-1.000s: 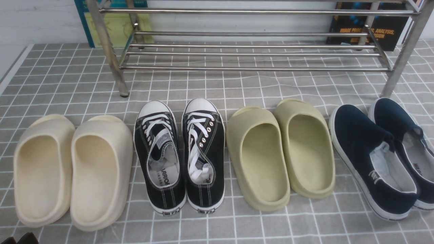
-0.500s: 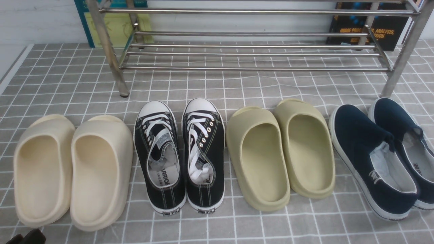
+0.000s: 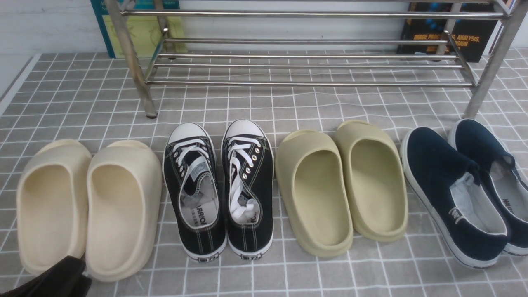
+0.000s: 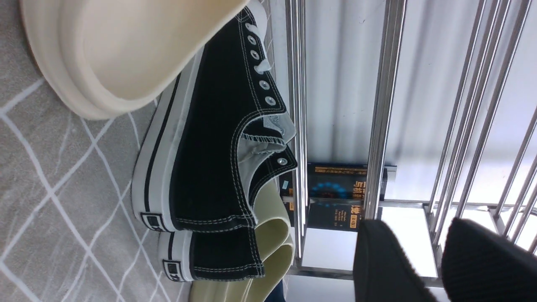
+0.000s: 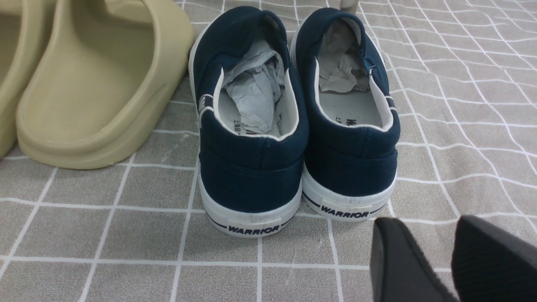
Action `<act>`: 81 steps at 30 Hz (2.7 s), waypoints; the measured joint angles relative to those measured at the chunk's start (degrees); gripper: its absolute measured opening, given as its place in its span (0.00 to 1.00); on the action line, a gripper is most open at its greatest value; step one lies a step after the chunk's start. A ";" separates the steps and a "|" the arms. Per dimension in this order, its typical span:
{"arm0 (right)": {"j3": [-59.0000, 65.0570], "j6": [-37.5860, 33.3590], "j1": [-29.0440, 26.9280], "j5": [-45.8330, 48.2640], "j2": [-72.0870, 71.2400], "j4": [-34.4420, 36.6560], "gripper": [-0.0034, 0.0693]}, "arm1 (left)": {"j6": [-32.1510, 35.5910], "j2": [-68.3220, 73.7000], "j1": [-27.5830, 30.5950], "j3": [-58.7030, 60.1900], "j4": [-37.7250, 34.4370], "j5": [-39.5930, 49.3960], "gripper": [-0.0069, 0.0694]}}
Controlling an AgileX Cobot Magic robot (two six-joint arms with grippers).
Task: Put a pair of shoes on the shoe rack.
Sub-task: Use the left arm to grab the shoe closest to it
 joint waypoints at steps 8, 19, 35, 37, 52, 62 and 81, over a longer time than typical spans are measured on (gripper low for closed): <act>0.00 0.00 0.00 0.00 0.00 0.00 0.38 | 1.44 0.00 0.00 -2.21 -1.96 1.46 0.40; 0.00 0.00 0.00 0.00 0.00 0.00 0.38 | 17.78 16.21 0.00 -32.76 30.44 26.43 0.12; 0.00 0.00 0.00 0.00 0.00 0.00 0.38 | 16.35 61.90 -12.76 -60.13 62.96 53.20 0.07; 0.00 0.00 0.00 0.00 0.00 0.00 0.38 | 16.06 63.97 -14.91 -60.91 63.22 52.76 0.07; 0.00 0.00 0.00 0.00 0.00 0.00 0.38 | 0.19 89.39 -23.95 -64.02 64.07 34.80 0.61; 0.00 0.00 0.00 0.00 0.00 0.00 0.38 | -0.26 98.19 -23.95 -64.15 61.34 28.74 0.59; 0.00 0.00 0.00 0.00 0.00 0.00 0.38 | 0.64 88.64 -23.95 -69.14 60.94 36.21 0.07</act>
